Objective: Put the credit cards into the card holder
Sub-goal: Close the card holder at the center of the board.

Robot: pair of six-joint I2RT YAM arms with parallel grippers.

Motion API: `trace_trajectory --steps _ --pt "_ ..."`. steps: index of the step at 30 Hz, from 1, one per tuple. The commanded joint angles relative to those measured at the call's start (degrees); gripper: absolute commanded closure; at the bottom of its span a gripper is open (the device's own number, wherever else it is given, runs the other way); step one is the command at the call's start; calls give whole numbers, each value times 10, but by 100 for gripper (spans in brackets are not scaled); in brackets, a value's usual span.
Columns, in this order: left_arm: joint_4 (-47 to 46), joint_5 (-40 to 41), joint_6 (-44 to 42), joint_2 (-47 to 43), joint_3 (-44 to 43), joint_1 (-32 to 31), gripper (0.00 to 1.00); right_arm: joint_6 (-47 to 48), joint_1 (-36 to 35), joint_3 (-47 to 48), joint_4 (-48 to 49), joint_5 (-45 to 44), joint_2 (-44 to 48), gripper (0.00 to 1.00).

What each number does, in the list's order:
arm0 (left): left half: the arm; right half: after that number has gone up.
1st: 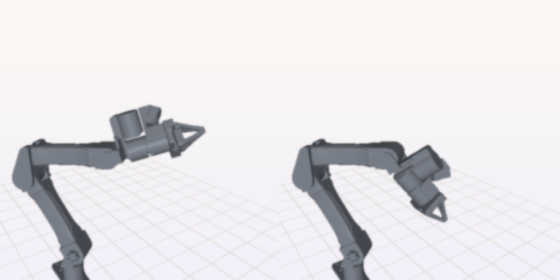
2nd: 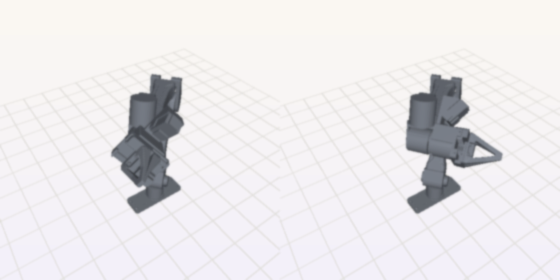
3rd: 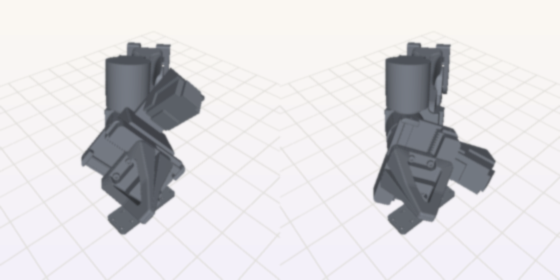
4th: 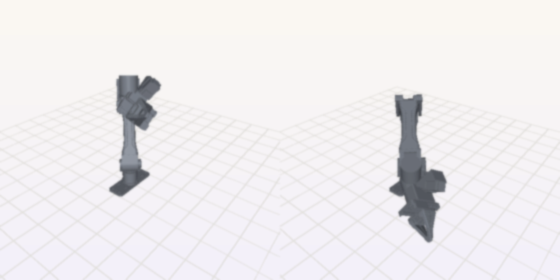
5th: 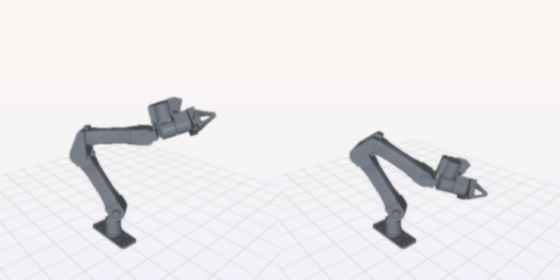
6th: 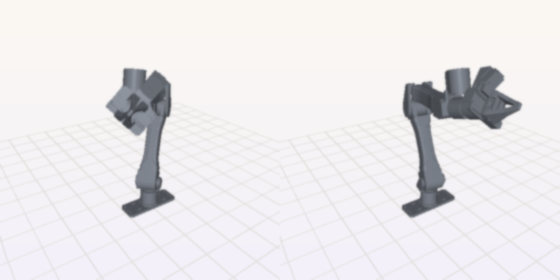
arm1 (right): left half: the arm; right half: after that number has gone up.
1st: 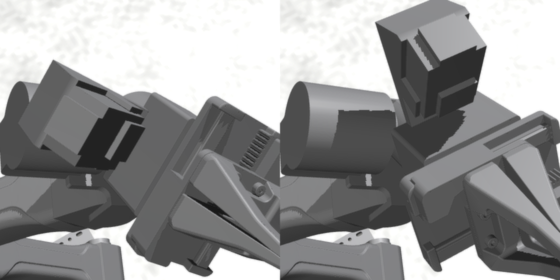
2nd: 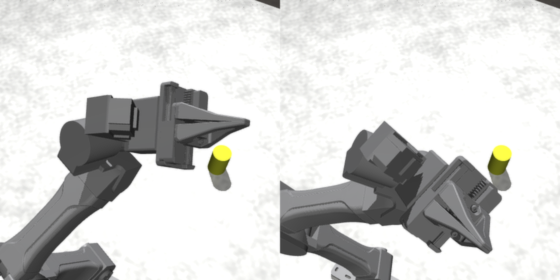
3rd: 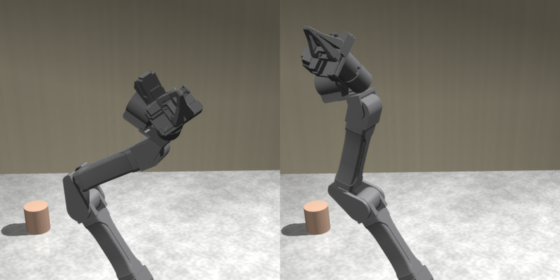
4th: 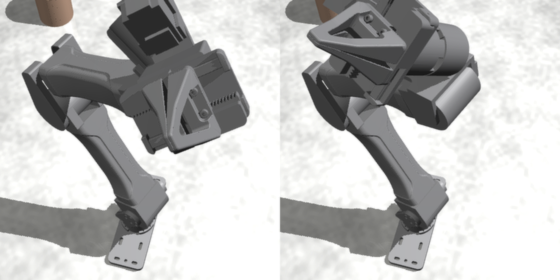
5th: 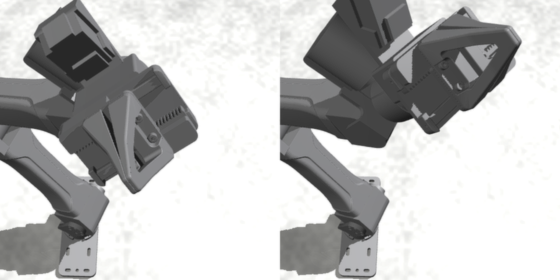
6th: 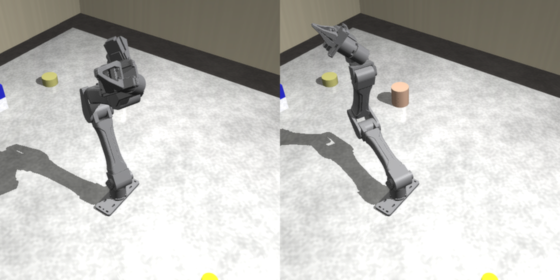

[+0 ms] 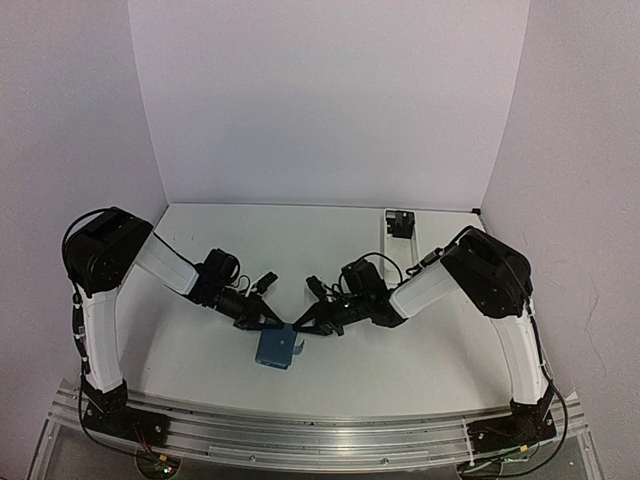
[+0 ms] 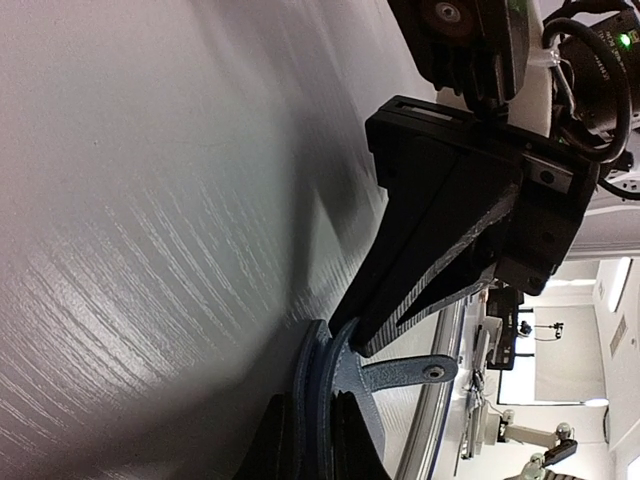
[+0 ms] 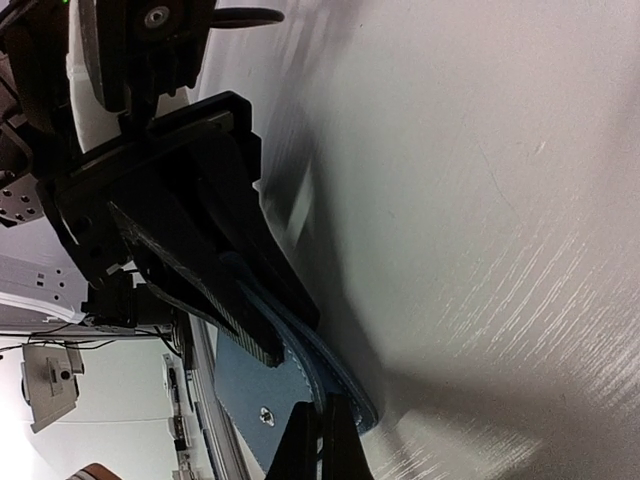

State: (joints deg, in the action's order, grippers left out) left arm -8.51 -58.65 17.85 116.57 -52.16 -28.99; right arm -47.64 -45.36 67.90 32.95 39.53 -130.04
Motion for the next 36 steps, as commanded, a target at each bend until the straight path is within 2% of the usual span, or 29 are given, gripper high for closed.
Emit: trace_trajectory --steps 1,2,3,4,6,10,13,16,17,18,20,21,22,23,25,28,29,30,36 --pt "39 8 -15 12 -2 -2 100 6 6 0 10 -23 37 93" --pt "42 3 -18 11 -4 -1 100 10 8 1 4 -19 41 88" --pt "54 -12 -26 7 -13 0 100 21 16 0 -5 -10 53 78" --pt "66 -19 -34 5 -19 3 100 25 22 -4 -9 -10 61 73" --pt "81 -45 -72 -3 -34 13 100 35 54 -39 -10 -8 105 58" --pt "109 -75 -139 -23 -53 30 100 77 73 -81 -15 22 154 43" --pt "61 -79 -157 -38 -49 41 97 96 54 -139 -2 18 161 40" --pt "52 -37 -146 -26 -40 40 94 80 36 -152 13 17 135 41" --pt "72 -1 -135 -16 -37 39 94 40 30 -152 26 19 112 56" --pt "79 2 -142 -13 -37 39 93 18 27 -154 33 19 102 63" --pt "115 11 -156 -20 -35 39 89 -14 17 -164 58 22 87 69" --pt "126 12 -159 -21 -35 39 88 -32 13 -173 84 24 84 67" --pt "140 19 -163 -23 -36 39 88 -61 0 -183 122 29 81 57" --pt "148 20 -165 -22 -38 39 89 -71 -4 -188 147 33 81 54" --pt "152 20 -168 -23 -42 39 94 -90 -15 -186 179 43 76 45" --pt "147 -5 -172 -26 -50 39 100 -79 -13 -170 181 11 81 42" --pt "149 -13 -175 -29 -54 39 100 -73 -12 -164 181 1 81 38" --pt "163 -30 -207 -43 -64 33 100 -59 -6 -146 181 -17 79 30" --pt "161 -73 -314 -135 -66 24 100 9 -3 -99 174 -48 70 28"
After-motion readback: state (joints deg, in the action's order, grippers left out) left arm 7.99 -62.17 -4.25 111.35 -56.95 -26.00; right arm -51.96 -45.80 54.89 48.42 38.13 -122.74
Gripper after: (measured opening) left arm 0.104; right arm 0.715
